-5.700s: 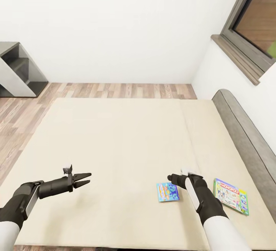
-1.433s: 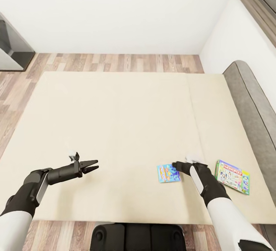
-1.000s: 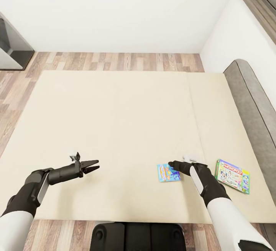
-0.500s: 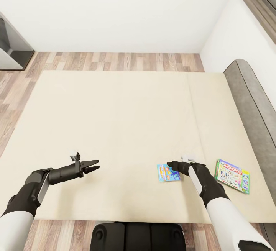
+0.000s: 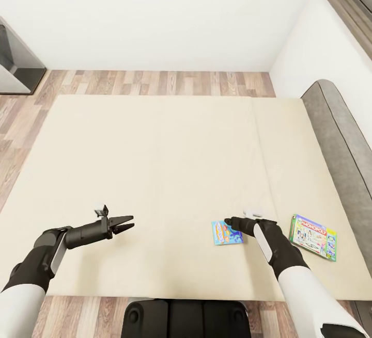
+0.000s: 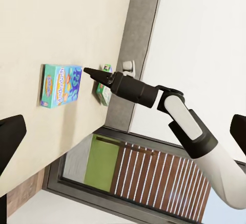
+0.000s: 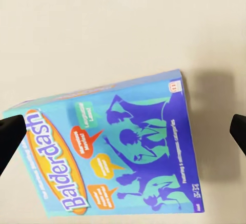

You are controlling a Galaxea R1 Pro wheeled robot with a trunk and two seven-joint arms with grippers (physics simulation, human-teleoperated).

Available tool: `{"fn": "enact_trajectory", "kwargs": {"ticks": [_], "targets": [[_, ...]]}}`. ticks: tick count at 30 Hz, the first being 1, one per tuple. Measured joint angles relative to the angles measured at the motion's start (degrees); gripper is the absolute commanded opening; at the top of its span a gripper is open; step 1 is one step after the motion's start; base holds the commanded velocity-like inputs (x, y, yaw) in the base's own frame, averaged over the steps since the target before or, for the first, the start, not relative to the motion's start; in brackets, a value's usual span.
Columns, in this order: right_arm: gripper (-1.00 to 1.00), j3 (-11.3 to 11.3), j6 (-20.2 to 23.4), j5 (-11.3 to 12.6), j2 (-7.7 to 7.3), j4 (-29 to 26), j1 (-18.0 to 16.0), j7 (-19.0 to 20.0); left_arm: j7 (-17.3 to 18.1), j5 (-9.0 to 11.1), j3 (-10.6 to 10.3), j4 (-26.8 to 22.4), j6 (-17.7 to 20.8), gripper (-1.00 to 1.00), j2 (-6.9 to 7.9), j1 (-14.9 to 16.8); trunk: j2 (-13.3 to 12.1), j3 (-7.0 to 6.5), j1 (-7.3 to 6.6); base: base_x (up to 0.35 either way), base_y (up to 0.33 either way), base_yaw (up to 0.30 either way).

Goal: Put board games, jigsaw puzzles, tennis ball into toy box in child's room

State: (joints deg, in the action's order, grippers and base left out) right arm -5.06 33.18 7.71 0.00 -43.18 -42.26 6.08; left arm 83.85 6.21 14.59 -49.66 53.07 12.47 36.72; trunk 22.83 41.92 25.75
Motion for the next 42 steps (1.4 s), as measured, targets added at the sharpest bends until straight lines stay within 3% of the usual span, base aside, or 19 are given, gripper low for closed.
{"fn": "enact_trajectory", "kwargs": {"ticks": [14,42], "targets": [[1.0,0.0,0.0,0.1,0.1,0.0,0.0,0.1,0.0,0.0,0.0,0.0,0.0,1.0,0.0,0.0,0.0,0.24,0.0,0.0,0.0,0.0],[1.0,0.1,0.0,0.1,0.18,-0.1,0.0,0.0,0.0,-0.1,0.0,0.0,0.0,1.0,0.0,0.0,0.0,2.78,0.0,0.0,0.0,0.0]]}}
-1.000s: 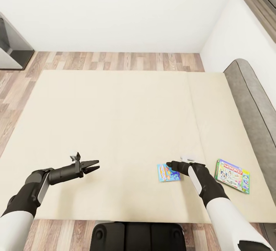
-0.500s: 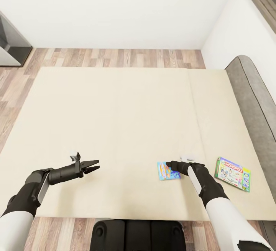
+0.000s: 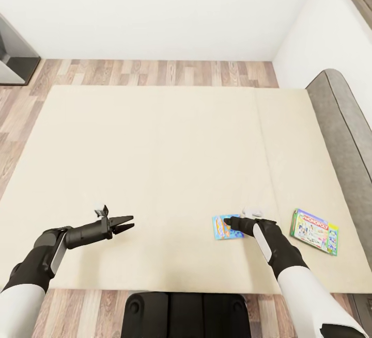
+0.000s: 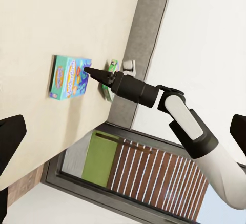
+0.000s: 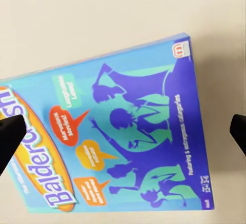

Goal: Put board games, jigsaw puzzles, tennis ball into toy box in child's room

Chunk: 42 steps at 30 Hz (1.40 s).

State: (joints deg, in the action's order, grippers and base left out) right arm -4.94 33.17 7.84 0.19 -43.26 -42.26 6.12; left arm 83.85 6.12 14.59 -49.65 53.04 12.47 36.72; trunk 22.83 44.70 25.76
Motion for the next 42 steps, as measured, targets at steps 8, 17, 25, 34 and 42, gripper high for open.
{"fn": "enact_trajectory", "kwargs": {"ticks": [8,17,25,34,42], "targets": [[1.0,0.0,0.0,0.0,-0.02,-0.1,0.0,0.0,0.0,0.0,0.0,0.0,0.0,1.0,0.0,0.0,0.0,0.72,0.0,0.0,0.0,0.0],[1.0,0.0,-0.2,0.0,-0.08,-0.2,0.0,0.1,-0.1,0.0,0.0,0.0,0.0,1.0,-0.01,0.0,0.0,0.9,0.0,0.0,0.0,0.0],[1.0,0.0,-0.3,0.0,0.02,-0.2,0.0,0.2,-0.1,0.0,0.0,0.0,0.0,1.0,0.0,0.0,0.0,0.92,0.0,0.0,0.0,0.0],[1.0,0.0,-0.3,0.0,0.05,-0.2,0.0,0.2,0.0,0.0,0.0,0.0,0.0,1.0,0.0,0.0,0.0,0.92,0.0,0.0,0.0,0.0],[1.0,0.0,-0.4,0.0,0.06,-0.2,0.0,0.3,0.1,0.1,0.0,0.0,-0.3,1.0,0.0,0.0,0.0,0.92,0.0,0.0,0.0,0.0]]}}
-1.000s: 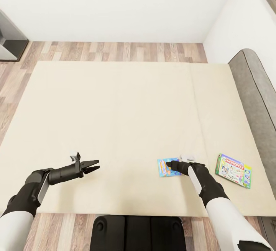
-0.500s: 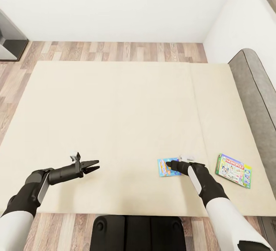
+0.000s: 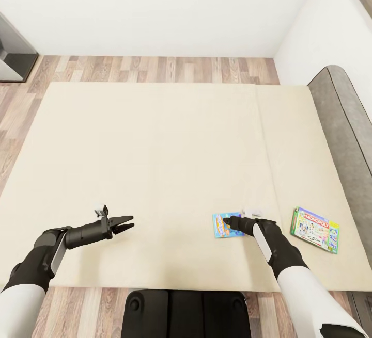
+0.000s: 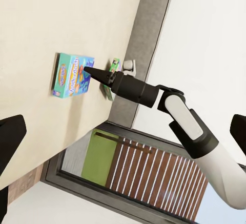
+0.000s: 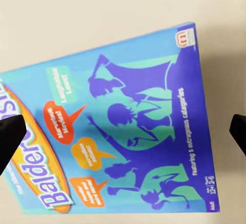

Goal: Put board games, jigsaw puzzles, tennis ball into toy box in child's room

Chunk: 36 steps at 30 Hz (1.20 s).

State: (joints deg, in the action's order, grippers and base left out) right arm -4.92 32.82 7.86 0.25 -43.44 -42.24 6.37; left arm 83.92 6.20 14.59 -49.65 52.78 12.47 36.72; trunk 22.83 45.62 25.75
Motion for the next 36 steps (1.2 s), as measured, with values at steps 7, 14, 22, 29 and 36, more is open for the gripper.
{"fn": "enact_trajectory", "kwargs": {"ticks": [7,14,22,29,36], "targets": [[1.0,0.0,-0.1,0.0,0.07,0.0,0.0,-0.1,0.0,0.0,0.0,0.0,0.0,1.0,0.0,0.0,0.0,0.0,0.0,0.0,0.0,0.0],[1.0,0.1,-0.1,0.1,0.31,0.0,0.1,-0.1,0.0,0.0,0.0,0.0,0.0,1.0,0.0,0.0,0.0,0.0,0.0,0.0,0.0,0.0],[1.0,0.1,0.1,0.1,0.25,0.1,0.0,-0.1,0.0,0.0,0.0,0.0,0.0,1.0,0.0,0.0,0.0,0.0,0.0,0.0,0.0,0.0],[1.0,0.1,0.0,0.1,0.24,0.1,0.0,-0.1,0.0,0.0,0.0,0.0,0.0,1.0,0.0,0.0,0.0,0.0,0.0,0.0,0.0,0.0],[1.0,0.1,0.0,0.1,0.24,0.1,0.1,-0.1,0.0,0.0,0.0,0.0,0.0,1.0,0.0,0.0,0.0,0.0,0.0,0.0,0.0,0.0]]}}
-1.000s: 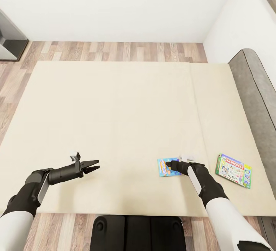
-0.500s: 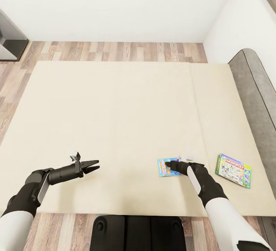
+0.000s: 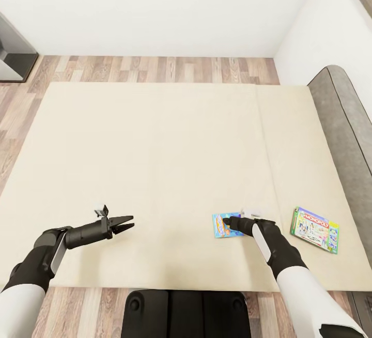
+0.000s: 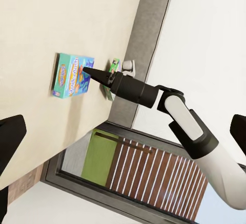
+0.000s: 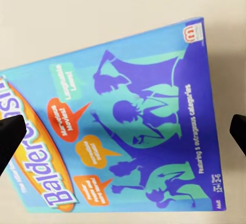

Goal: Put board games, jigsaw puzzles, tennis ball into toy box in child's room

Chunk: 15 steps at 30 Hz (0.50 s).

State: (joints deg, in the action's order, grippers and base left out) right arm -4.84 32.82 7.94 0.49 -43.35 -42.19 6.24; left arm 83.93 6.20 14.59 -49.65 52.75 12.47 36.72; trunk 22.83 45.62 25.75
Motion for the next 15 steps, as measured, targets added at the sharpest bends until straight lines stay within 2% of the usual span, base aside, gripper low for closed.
{"fn": "enact_trajectory", "kwargs": {"ticks": [15], "targets": [[1.0,0.0,0.0,0.0,0.12,0.0,0.0,0.0,0.0,0.0,0.0,0.0,0.0,1.0,0.0,0.0,0.0,0.0,0.0,0.0,0.0,0.0]]}}
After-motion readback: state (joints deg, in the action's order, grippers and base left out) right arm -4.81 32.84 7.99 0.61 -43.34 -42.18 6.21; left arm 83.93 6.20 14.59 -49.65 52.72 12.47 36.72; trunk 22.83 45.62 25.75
